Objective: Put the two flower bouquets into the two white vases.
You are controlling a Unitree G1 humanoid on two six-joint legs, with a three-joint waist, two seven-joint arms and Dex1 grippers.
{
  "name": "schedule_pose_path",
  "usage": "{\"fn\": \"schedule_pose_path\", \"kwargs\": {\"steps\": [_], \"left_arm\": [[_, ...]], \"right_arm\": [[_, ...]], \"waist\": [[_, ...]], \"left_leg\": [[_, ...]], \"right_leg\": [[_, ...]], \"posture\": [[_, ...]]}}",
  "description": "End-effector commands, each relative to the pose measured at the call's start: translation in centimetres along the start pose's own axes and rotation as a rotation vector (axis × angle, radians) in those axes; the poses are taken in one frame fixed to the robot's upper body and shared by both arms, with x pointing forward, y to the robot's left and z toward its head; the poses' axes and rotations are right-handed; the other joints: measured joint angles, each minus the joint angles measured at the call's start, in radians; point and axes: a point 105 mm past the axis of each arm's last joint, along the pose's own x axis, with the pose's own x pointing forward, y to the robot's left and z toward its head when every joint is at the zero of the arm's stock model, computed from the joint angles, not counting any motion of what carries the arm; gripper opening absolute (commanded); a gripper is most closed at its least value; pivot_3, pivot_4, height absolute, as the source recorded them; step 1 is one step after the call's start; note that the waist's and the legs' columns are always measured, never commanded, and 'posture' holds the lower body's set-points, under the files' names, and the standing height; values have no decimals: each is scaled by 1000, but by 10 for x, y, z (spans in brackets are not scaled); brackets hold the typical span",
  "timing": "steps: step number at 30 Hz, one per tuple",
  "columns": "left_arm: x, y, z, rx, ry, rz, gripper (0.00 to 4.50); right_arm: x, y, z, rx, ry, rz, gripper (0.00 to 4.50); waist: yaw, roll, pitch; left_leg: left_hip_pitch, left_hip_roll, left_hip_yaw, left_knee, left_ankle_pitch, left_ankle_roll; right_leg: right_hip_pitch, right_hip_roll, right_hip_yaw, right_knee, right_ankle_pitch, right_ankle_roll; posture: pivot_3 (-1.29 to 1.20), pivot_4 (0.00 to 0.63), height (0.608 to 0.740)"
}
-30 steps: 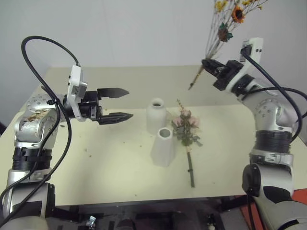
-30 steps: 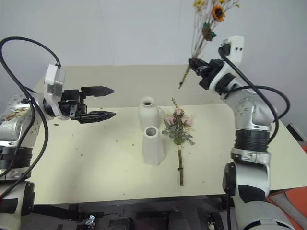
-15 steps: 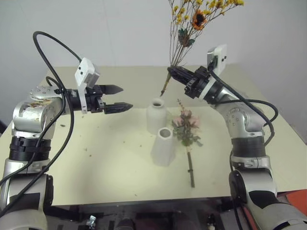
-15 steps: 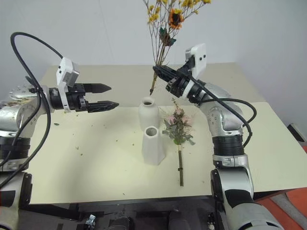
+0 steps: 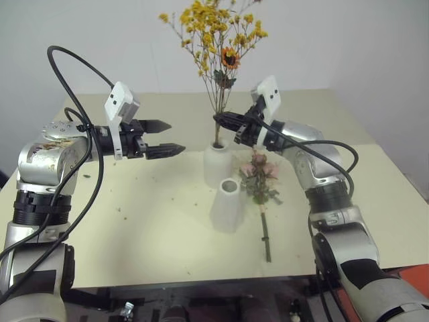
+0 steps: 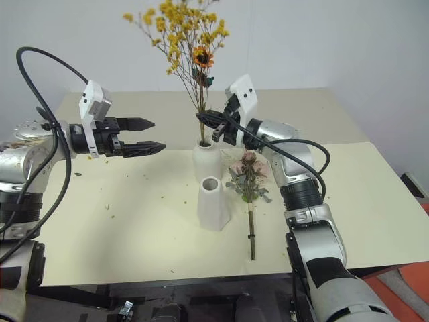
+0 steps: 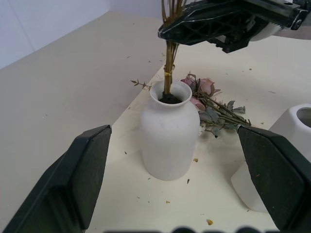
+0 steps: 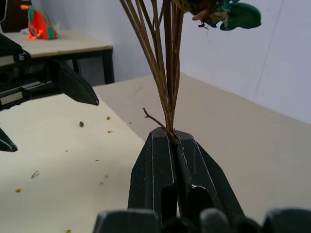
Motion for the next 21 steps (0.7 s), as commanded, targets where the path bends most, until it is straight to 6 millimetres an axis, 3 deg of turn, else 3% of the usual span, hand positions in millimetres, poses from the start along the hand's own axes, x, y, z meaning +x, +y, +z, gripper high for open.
{"fn": "schedule_pose_path", "kwargs": {"steps": [1, 11, 15, 21], "left_arm": [[-8, -1, 12, 41, -25, 16, 4500], [-10, 0, 12, 43, -28, 24, 4500], [-11, 0, 12, 44, -29, 23, 4500], [-10, -1, 13, 45, -30, 19, 4500]], "right_arm": [[3, -1, 9, -46, -20, 6, 59], [5, 1, -9, -53, 40, 27, 59], [4, 2, -10, -51, 40, 32, 1009], [-6, 5, -15, -50, 68, 39, 3068]], "waist": [[0, 0, 0], [-1, 0, 0], [-1, 0, 0], [0, 0, 0]], "left_leg": [[0, 0, 0, 0, 0, 0], [0, 0, 0, 0, 0, 0], [0, 0, 0, 0, 0, 0], [0, 0, 0, 0, 0, 0]], "right_leg": [[0, 0, 0, 0, 0, 0], [0, 0, 0, 0, 0, 0], [0, 0, 0, 0, 0, 0], [0, 0, 0, 0, 0, 0]], "posture": [[0, 150, 740], [0, 150, 740], [0, 150, 740], [0, 150, 740]]}}
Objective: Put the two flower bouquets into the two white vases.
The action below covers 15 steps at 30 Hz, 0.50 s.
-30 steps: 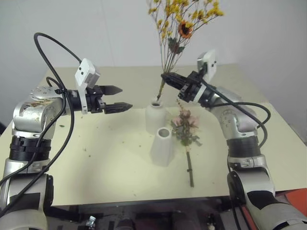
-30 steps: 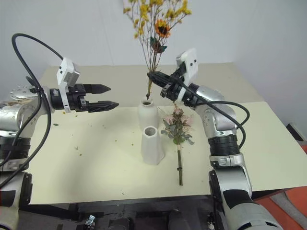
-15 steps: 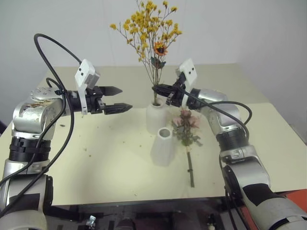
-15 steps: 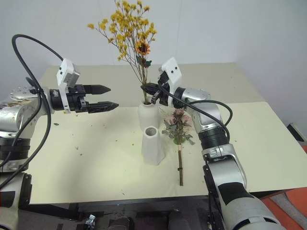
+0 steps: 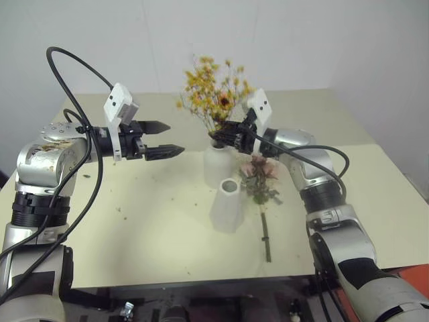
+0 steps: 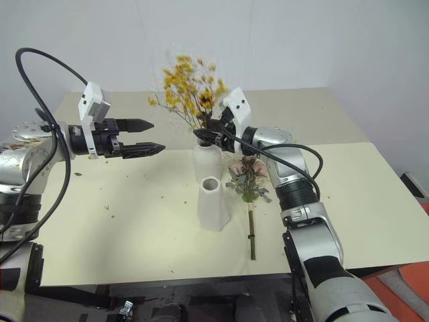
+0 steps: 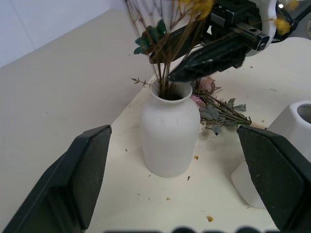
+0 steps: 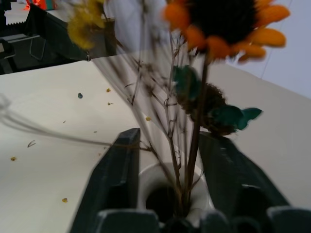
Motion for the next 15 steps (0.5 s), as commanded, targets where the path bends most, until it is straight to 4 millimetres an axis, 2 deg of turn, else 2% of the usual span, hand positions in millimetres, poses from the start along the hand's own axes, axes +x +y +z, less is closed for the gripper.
{"fn": "schedule_pose_path", "kwargs": {"steps": [1, 4, 10, 15], "left_arm": [[-9, 0, 14, 42, -36, 14, 4500], [-9, -1, 15, 42, -38, 9, 4500], [-9, -10, 16, 52, -54, -34, 4500], [-15, -23, 21, 102, -111, -105, 4500]], "right_arm": [[-8, 4, 12, -46, -7, 18, 3437], [-20, 6, 7, -57, 40, 38, 4463], [-56, -3, 15, -51, 116, 5, 4463], [-91, -15, 21, 39, 227, -78, 4463]], "waist": [[0, 0, 0], [1, 0, 0], [2, 0, 0], [2, 0, 0]], "left_leg": [[0, 0, 0, 0, 0, 0], [0, 0, 0, 0, 0, 0], [0, 0, 0, 0, 0, 0], [0, 0, 0, 0, 0, 0]], "right_leg": [[0, 0, 0, 0, 0, 0], [0, 0, 0, 0, 0, 0], [0, 0, 0, 0, 0, 0], [0, 0, 0, 0, 0, 0]], "posture": [[0, 150, 740], [0, 150, 740], [0, 150, 740], [0, 150, 740]]}}
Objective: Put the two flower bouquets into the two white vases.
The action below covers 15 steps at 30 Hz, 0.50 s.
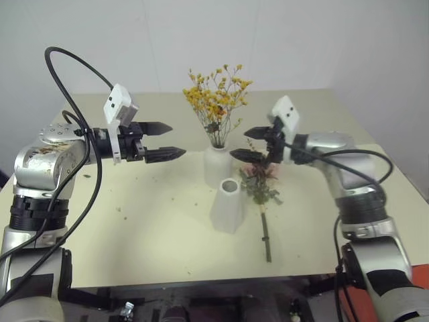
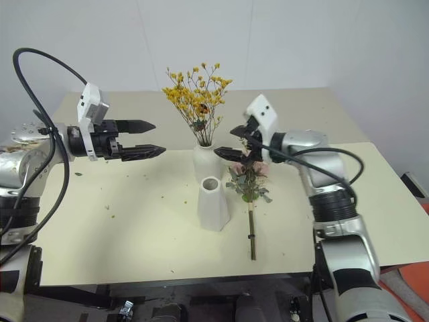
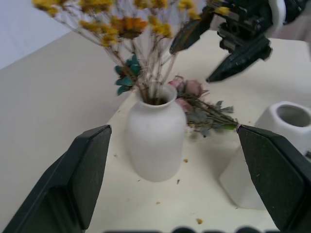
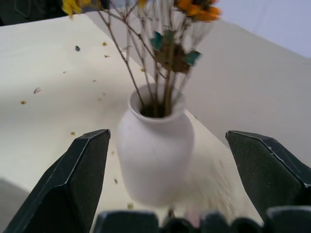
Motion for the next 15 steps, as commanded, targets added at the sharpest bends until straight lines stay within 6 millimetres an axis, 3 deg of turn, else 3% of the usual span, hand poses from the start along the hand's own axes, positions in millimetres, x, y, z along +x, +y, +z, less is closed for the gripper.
{"fn": "schedule_pose_path", "kwargs": {"steps": [1, 4, 6, 10, 15], "left_arm": [[-13, -11, 21, 91, -91, -44, 4500], [-20, -24, 22, 139, -156, -130, 4500], [-24, -31, 22, 141, -174, -173, 4500], [-25, -35, 22, 153, -192, -202, 4500], [-24, -39, 26, 159, -204, -244, 4500]], "right_arm": [[-26, -8, 13, 73, 36, -63, 4463], [-41, -16, 11, 166, 131, -134, 4463], [-48, -16, 3, 174, 288, -177, 4463], [-61, -7, -11, 362, 497, -173, 4463], [-63, 2, -38, 461, 739, -137, 4463]], "waist": [[0, 0, 0], [-1, 0, 0], [-1, 0, 0], [-1, 0, 0], [-1, 0, 0]], "left_leg": [[0, 0, 0, 0, 0, 0], [1, 0, 0, 0, 0, 0], [1, 0, 0, 0, 0, 0], [0, 0, 0, 0, 0, 0], [0, 0, 0, 1, 0, 0]], "right_leg": [[0, 0, 0, 0, 0, 0], [0, 0, 0, 0, -1, 1], [0, 0, 0, 0, -2, 1], [0, 0, 0, 0, -3, 2], [0, 0, 0, -1, -4, 3]], "posture": [[0, 150, 740], [0, 150, 740], [0, 150, 740], [0, 150, 740], [0, 150, 740]]}}
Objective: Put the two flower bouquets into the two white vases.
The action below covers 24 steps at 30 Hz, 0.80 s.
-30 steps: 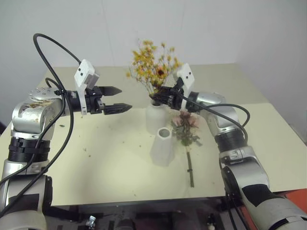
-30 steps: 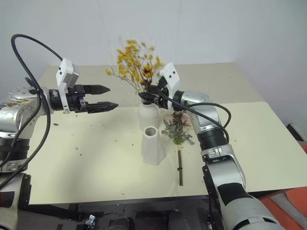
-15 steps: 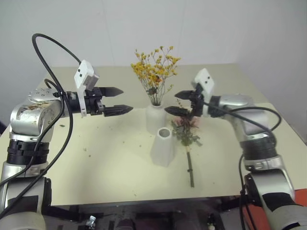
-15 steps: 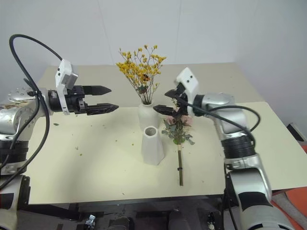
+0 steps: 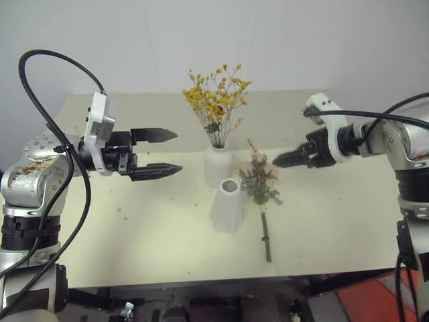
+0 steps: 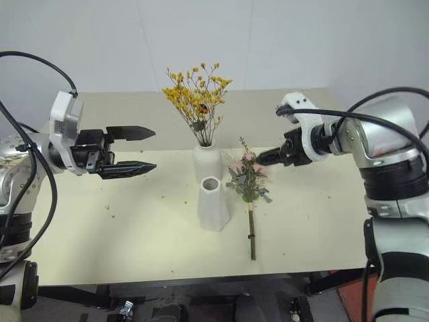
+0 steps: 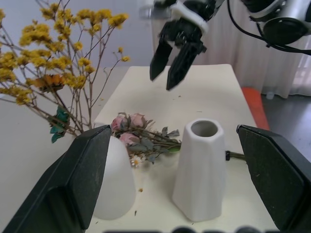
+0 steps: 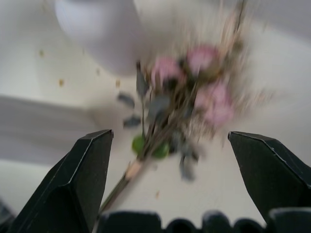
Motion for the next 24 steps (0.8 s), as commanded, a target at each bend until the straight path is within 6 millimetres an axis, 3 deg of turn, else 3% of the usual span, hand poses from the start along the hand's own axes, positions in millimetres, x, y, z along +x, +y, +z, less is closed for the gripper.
{"fn": "schedule_pose_path", "kwargs": {"steps": [1, 13, 24], "left_arm": [[0, -4, 16, 64, -28, -30, 4500], [11, -7, 15, 60, -22, -94, 4500], [6, -9, 17, 63, -21, -54, 4500]], "right_arm": [[3, 2, -7, 33, 118, 20, 4463], [47, 23, -18, 43, 370, 67, 4463], [86, 26, -24, 64, 428, -26, 4463]], "waist": [[-1, 0, 0], [-3, 0, 0], [-2, 0, 0]], "left_leg": [[0, 0, 0, 0, 0, 0], [-1, 0, 0, 0, 0, 0], [-2, 0, 0, 0, 0, 0]], "right_leg": [[0, 0, 0, 0, -1, 1], [-2, 0, 0, 1, -1, 2], [-3, 0, 0, 2, 2, -3]], "posture": [[0, 150, 740], [0, 150, 740], [0, 150, 740]]}}
